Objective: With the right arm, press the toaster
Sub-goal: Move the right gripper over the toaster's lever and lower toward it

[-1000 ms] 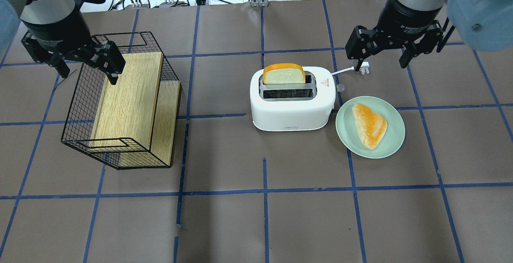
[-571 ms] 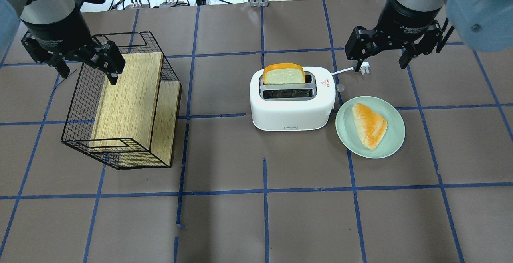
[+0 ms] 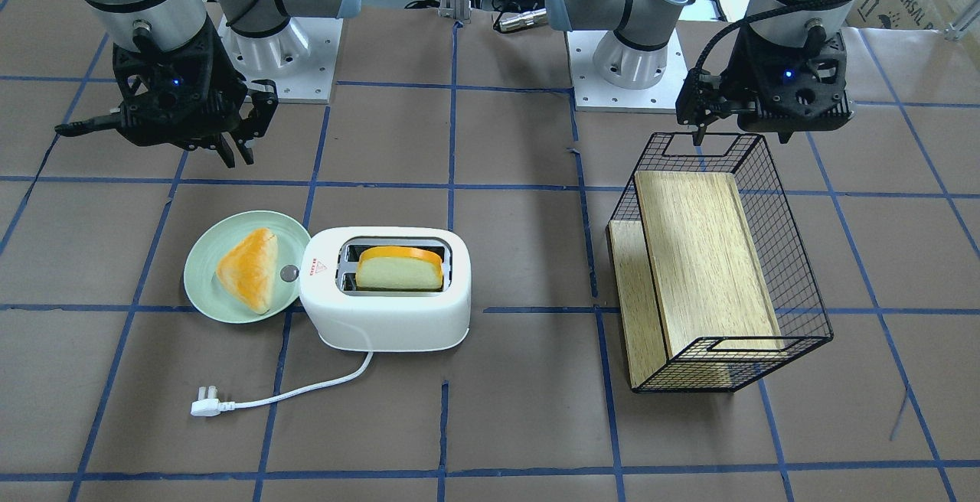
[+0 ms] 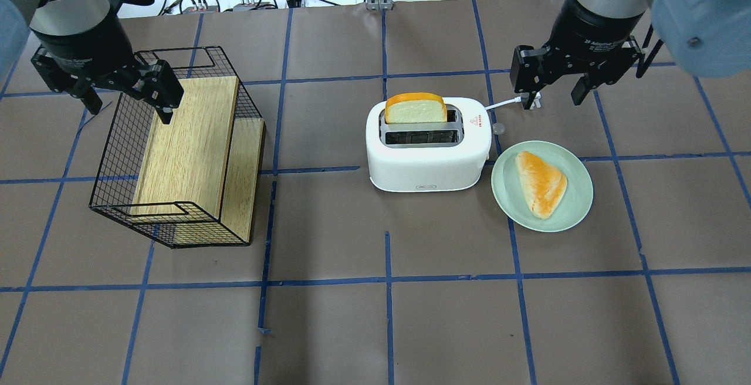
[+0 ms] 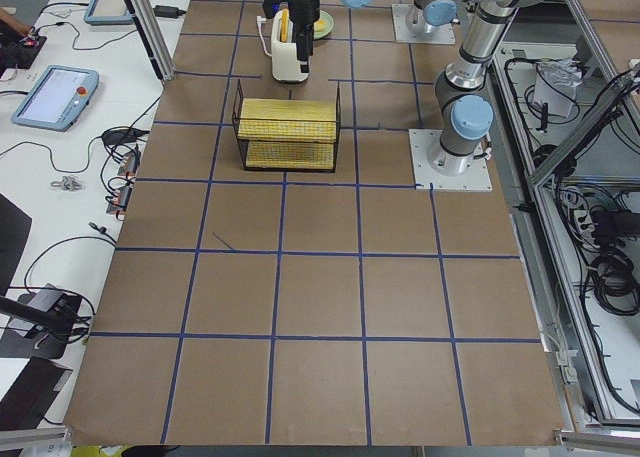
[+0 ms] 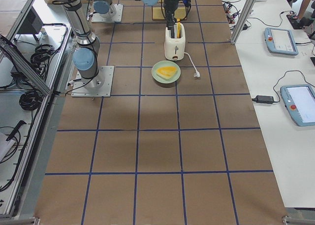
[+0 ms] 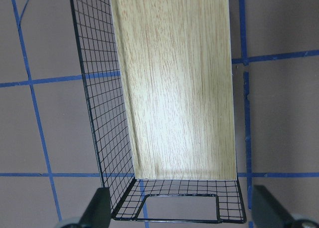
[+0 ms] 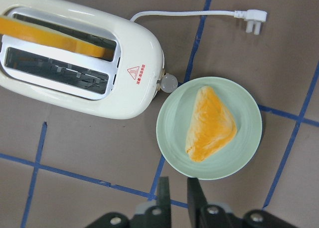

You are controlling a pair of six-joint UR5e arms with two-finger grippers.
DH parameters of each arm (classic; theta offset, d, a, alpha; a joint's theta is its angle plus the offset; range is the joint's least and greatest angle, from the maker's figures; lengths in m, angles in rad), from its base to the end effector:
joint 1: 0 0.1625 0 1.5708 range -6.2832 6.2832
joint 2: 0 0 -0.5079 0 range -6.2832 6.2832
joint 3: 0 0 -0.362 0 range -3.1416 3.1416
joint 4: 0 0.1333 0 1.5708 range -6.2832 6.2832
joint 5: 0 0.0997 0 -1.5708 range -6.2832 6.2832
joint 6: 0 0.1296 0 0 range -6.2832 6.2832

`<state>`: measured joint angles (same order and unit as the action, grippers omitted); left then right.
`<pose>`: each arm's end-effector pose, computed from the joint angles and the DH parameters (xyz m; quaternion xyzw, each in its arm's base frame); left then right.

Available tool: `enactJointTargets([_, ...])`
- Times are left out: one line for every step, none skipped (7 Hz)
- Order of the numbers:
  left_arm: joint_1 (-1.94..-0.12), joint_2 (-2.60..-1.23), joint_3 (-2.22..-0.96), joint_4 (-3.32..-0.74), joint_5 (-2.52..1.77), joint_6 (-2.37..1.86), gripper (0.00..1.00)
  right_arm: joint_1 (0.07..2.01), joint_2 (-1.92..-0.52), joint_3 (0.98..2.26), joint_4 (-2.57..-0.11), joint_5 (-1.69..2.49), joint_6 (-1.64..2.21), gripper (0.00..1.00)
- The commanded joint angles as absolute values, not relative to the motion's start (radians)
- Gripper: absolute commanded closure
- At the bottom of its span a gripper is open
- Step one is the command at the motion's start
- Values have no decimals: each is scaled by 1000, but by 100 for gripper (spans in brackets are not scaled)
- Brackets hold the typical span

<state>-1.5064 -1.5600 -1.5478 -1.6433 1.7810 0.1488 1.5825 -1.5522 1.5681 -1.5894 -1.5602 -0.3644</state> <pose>-0.0770 -0.4569 0.5521 0.0440 0.9933 0.0303 0.1022 0.1402 -0.4698 0.5352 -0.1869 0.9824 -0.0023 0.0050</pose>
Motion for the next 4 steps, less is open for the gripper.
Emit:
enactJointTargets([-1506, -1560, -1548, -1643, 1781, 147, 0, 1571, -1525, 1566, -1644, -1559, -682, 93])
enactJointTargets([-1506, -1560, -1548, -1643, 1781, 149, 0, 1572, -1500, 1566, -1643, -1502, -850, 93])
enactJointTargets([-1506, -1560, -1548, -1643, 1781, 147, 0, 1577, -1477, 1575, -1643, -1491, -1047, 93])
enactJointTargets([-1506, -1560, -1548, -1643, 1781, 149, 0, 1578, -1471, 1577, -1644, -1524, -1142, 93])
